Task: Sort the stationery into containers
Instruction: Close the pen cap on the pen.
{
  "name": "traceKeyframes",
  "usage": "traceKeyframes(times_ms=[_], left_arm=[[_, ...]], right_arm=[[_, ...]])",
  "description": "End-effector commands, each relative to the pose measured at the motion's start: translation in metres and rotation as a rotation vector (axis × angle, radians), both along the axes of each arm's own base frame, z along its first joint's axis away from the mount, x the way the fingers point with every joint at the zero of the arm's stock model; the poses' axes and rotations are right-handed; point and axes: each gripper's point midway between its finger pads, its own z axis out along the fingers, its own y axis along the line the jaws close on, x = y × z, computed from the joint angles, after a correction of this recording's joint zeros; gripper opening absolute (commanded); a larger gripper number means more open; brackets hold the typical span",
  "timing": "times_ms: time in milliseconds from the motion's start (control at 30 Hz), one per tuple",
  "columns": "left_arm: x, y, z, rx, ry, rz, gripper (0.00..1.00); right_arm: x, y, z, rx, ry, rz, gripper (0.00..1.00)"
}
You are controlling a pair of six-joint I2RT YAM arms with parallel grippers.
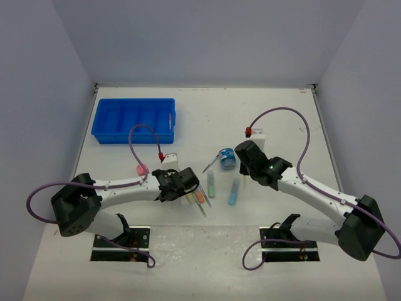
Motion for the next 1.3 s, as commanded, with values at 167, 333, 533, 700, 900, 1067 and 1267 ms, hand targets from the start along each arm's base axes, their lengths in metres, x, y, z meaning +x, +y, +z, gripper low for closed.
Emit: traceKeyframes(times_ms=[167,333,533,700,900,1067,1267], left_arm=[[0.006,-0.005,-0.006,-0.027,-0.013,0.040,0.27],[0.005,-0.001,-0.007,-0.023,-0.016,0.049,0.27],[0.005,0.000,-0.007,-0.014,-0.015,0.050,0.28],[0.003,0.002,-0.004,-0.020,-0.013,0.061,0.27],[0.005,0.001,0.000,-0.020,-0.021,0.064,0.29],[0.002,0.004,-0.004,-0.014,-0.008,0.064,0.30],[0.000,0.002,-0.010,-0.022,0.003,0.058,0.30]], right_arm=[[0.006,0.006,0.001,0.016,-0.015,0.008,0.00],[0.006,0.008,-0.001,0.016,-0.008,0.012,0.00],[0.007,0.009,-0.003,0.016,-0.001,0.017,0.00],[0.006,0.010,-0.004,0.017,0.004,0.022,0.00],[0.007,0.015,-0.007,0.022,0.017,0.036,0.00],[0.007,0.016,-0.009,0.020,0.022,0.041,0.00],[0.008,0.020,-0.009,0.025,0.028,0.051,0.00]])
